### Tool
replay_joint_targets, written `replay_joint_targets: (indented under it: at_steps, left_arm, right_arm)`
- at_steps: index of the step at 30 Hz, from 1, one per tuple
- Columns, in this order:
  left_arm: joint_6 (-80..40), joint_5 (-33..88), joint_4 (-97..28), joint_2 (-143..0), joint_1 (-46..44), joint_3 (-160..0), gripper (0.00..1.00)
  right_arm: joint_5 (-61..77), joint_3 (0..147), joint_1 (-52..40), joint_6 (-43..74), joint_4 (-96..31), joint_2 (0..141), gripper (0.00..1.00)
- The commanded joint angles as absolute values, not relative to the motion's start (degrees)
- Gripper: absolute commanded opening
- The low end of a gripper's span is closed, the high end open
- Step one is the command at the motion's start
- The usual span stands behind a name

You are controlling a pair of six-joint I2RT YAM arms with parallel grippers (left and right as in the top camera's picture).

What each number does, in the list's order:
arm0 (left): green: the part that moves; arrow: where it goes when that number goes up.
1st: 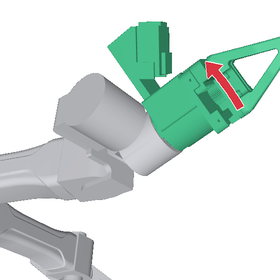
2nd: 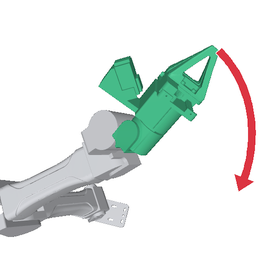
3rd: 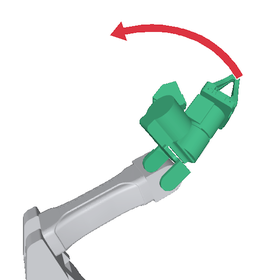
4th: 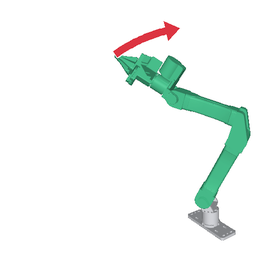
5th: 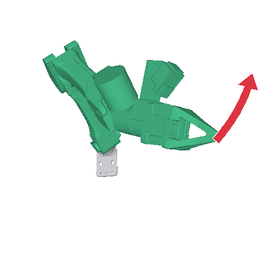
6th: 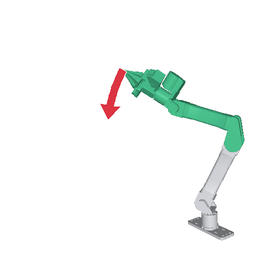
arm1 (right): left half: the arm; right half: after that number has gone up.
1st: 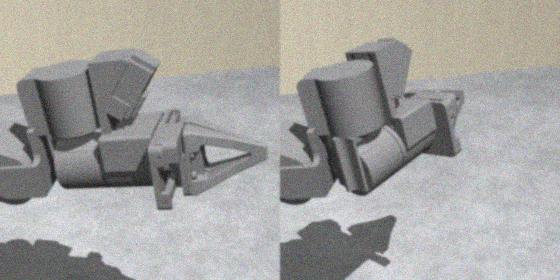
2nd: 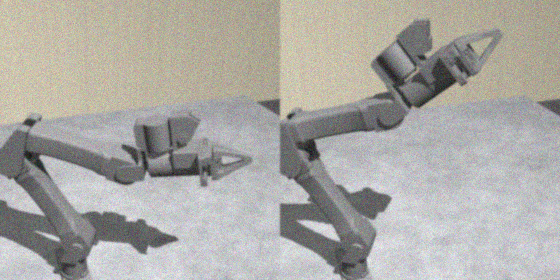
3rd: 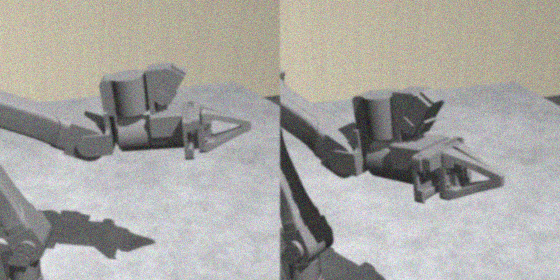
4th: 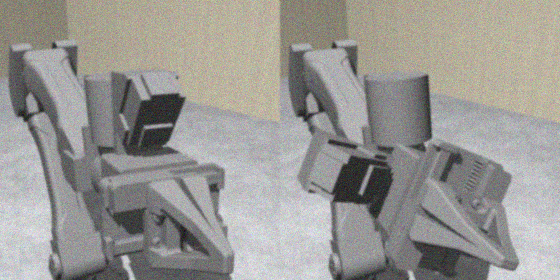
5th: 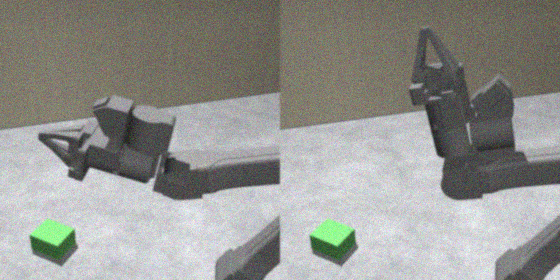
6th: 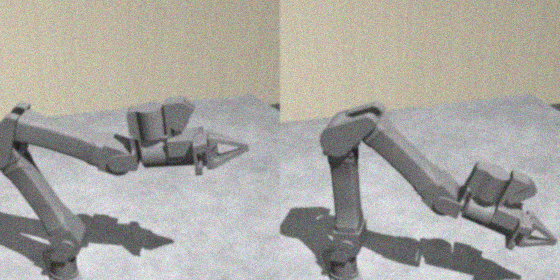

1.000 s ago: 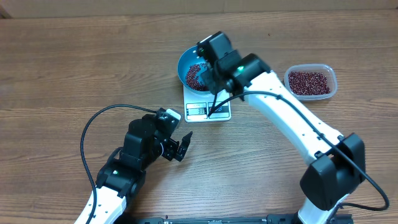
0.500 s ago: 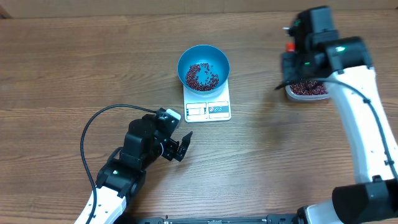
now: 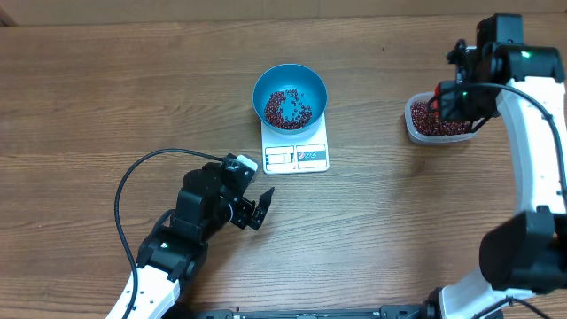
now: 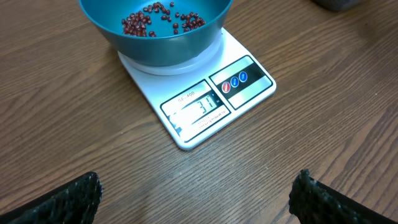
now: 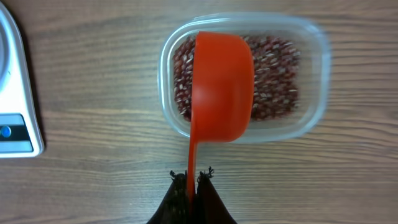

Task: Scoop item into bowl and weigh 150g on scale
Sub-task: 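Dig the scoop into the beans with right gripper to refill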

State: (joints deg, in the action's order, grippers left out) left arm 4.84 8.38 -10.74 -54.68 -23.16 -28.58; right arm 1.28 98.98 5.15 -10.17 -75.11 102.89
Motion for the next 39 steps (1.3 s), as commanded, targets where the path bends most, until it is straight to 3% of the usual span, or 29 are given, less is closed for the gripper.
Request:
replay_joint_targets:
  at_steps: [1,39]
  left_arm:
    - [4.7,9.0,-10.7,-54.7,-23.4,-28.2,0.99]
    - [4.7,9.0,-10.7,-54.7,-23.4,-28.2,1.0]
  right_arm:
    - [2.6,98.6,5.1,-12.5,-75.6,105.8,0.04]
    - [1.2,98.6,5.3,-5.7,-68.3,112.7,0.04]
